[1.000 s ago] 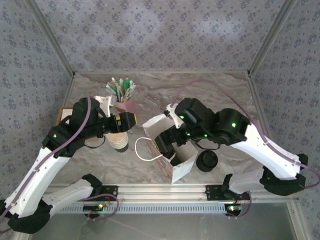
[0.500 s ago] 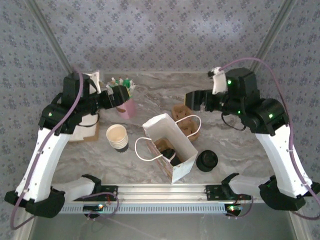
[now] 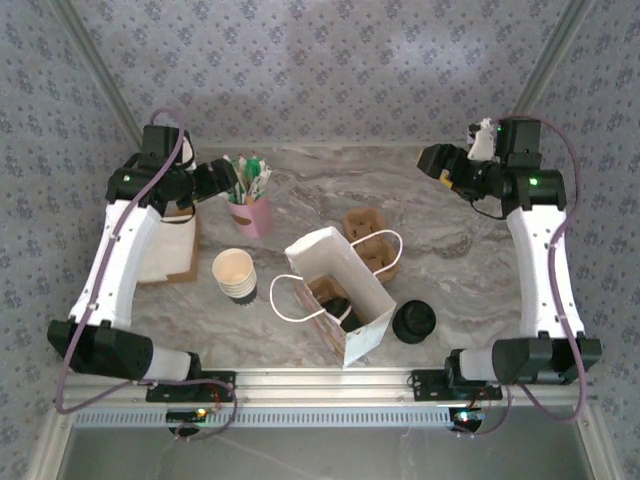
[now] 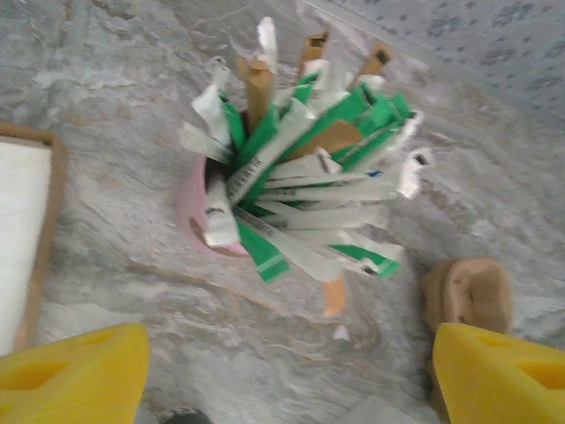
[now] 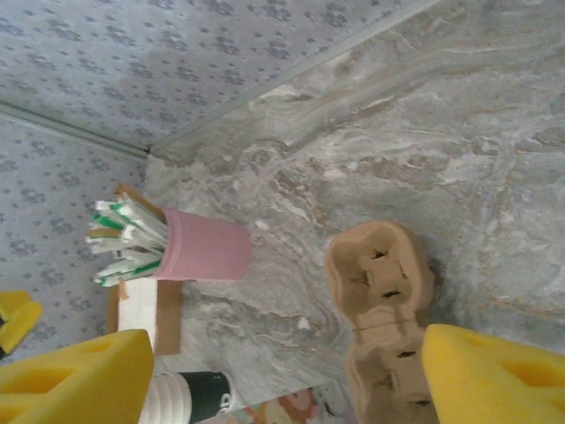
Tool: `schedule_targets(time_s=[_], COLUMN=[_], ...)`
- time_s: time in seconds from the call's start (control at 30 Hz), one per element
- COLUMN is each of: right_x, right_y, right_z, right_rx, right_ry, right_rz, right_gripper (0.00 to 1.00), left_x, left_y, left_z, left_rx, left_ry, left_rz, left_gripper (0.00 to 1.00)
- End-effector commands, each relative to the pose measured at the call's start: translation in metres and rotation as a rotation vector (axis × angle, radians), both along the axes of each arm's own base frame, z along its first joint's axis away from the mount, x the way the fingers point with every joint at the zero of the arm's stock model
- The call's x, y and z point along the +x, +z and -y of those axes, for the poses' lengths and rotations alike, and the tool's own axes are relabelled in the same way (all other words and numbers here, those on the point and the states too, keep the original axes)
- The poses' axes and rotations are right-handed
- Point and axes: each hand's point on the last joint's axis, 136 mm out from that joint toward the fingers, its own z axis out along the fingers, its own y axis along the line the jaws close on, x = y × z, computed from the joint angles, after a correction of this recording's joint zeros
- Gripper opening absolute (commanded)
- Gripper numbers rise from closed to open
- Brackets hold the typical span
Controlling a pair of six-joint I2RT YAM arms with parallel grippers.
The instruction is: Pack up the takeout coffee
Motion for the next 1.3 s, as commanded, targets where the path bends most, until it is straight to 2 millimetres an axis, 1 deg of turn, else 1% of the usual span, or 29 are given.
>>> schedule_targets(time_s=[0.0, 0.07, 0.1, 0.2, 0.3, 0.4, 0.43, 0.57, 0.7, 0.87, 1.0, 1.07, 1.13, 1.2, 1.23, 1.27], right_x=[0.01, 0.015, 0.017, 0.019, 0.023, 0.024, 0.024, 0.024, 0.024, 0.024, 0.023, 0.023, 0.023, 0.022, 0.022, 0.022], right_y=[-0.001, -0.012, -0.019, -0.036, -0.046, -0.055, -0.057, -0.064, -0.069, -0.071, -0.07, -0.071, -0.072, -0.072, -0.072, -0.072], right_z=[-0.001, 0.002, 0.002, 0.003, 0.002, 0.0, -0.001, -0.005, -0.009, -0.01, -0.013, -0.015, -0.016, -0.019, -0.02, -0.02], right_rx=[0.05, 0.04, 0.043, 0.041, 0.042, 0.047, 0.048, 0.048, 0.047, 0.048, 0.048, 0.047, 0.048, 0.046, 0.047, 0.048], right_ry=[0.009, -0.005, -0.006, -0.005, 0.002, 0.009, 0.01, 0.022, 0.038, 0.042, 0.05, 0.054, 0.059, 0.066, 0.067, 0.069], right_rz=[0.016, 0.003, -0.01, -0.038, -0.053, -0.069, -0.072, -0.084, -0.097, -0.099, -0.098, -0.1, -0.103, -0.104, -0.104, -0.105], right_gripper=[0.73, 0.65, 0.63, 0.55, 0.45, 0.41, 0.41, 0.41, 0.41, 0.41, 0.41, 0.42, 0.42, 0.42, 0.42, 0.42], left_x=[0.015, 0.022, 0.025, 0.034, 0.043, 0.05, 0.051, 0.053, 0.053, 0.051, 0.048, 0.046, 0.045, 0.044, 0.044, 0.044], left_y=[0.0, -0.011, -0.017, -0.032, -0.04, -0.05, -0.054, -0.067, -0.071, -0.074, -0.079, -0.08, -0.082, -0.082, -0.081, -0.08], left_z=[-0.012, -0.014, -0.014, -0.014, -0.013, -0.011, -0.011, -0.007, -0.006, -0.006, -0.005, -0.006, -0.005, -0.005, -0.005, -0.004], left_rx=[0.034, 0.038, 0.04, 0.036, 0.029, 0.028, 0.025, 0.015, 0.016, 0.013, 0.011, 0.012, 0.008, 0.007, 0.007, 0.006], left_ry=[0.016, 0.02, 0.016, 0.01, -0.006, -0.022, -0.027, -0.042, -0.048, -0.053, -0.055, -0.054, -0.056, -0.058, -0.059, -0.059], left_rz=[0.019, -0.003, -0.014, -0.04, -0.05, -0.071, -0.081, -0.107, -0.119, -0.129, -0.143, -0.145, -0.15, -0.15, -0.147, -0.146], left_gripper=[0.75, 0.7, 0.69, 0.63, 0.55, 0.43, 0.41, 0.39, 0.3, 0.23, 0.23, 0.24, 0.29, 0.3, 0.27, 0.23])
